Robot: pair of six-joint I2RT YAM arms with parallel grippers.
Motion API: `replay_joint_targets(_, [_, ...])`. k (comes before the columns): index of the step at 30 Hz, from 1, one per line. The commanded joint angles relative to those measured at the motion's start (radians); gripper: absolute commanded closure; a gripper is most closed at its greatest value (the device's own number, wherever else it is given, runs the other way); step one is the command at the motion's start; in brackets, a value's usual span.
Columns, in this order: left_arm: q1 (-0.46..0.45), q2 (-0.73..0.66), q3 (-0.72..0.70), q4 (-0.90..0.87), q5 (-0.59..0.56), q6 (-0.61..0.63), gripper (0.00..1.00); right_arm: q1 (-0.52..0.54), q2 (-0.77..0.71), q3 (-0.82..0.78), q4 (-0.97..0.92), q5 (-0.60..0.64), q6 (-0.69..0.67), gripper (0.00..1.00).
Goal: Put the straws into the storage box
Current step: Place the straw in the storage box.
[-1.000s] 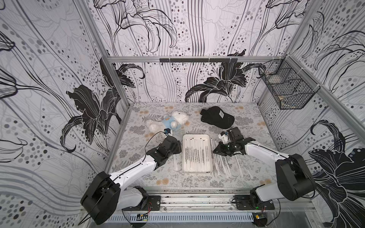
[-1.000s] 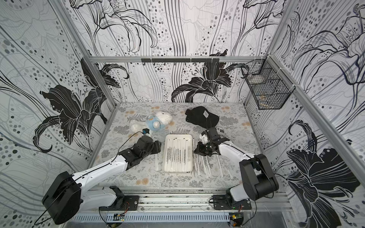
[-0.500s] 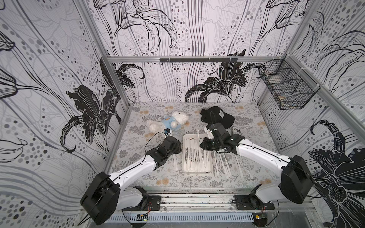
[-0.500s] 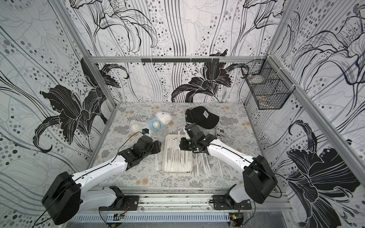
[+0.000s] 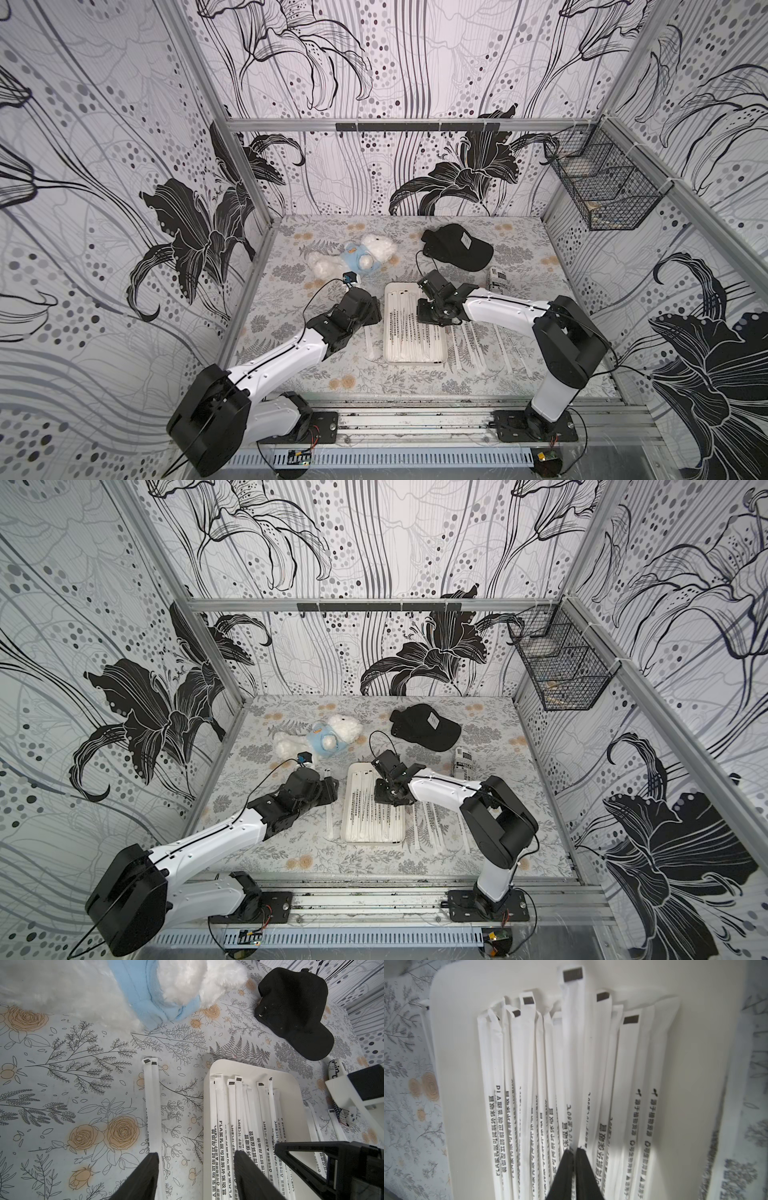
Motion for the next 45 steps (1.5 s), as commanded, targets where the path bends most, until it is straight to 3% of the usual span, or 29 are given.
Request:
replay_joint_targets(1, [0.001, -0.012, -0.011, 0.03, 0.005, -0.004, 0.37, 0.005, 0.025, 0.022, 0.003, -0.017, -0.004, 0.9])
replay_joint_targets(14, [0.001, -0.015, -0.013, 0.03, -0.001, -0.007, 0.37, 0.013, 0.074, 0.029, -0.002, -0.026, 0.018, 0.86])
replay_joint_targets(26, [0.02, -0.018, 0.002, -0.01, -0.024, 0.0, 0.38, 0.015, 0.009, 0.065, -0.047, -0.013, 0.01, 0.79])
replay_joint_targets(34, [0.107, 0.034, 0.001, -0.052, 0.047, 0.015, 0.47, 0.014, -0.096, 0.087, -0.116, 0.017, -0.014, 0.78])
replay_joint_targets(45, [0.112, 0.256, 0.05, -0.019, 0.082, 0.027, 0.6, 0.014, -0.152, 0.032, -0.075, 0.034, -0.013, 0.79])
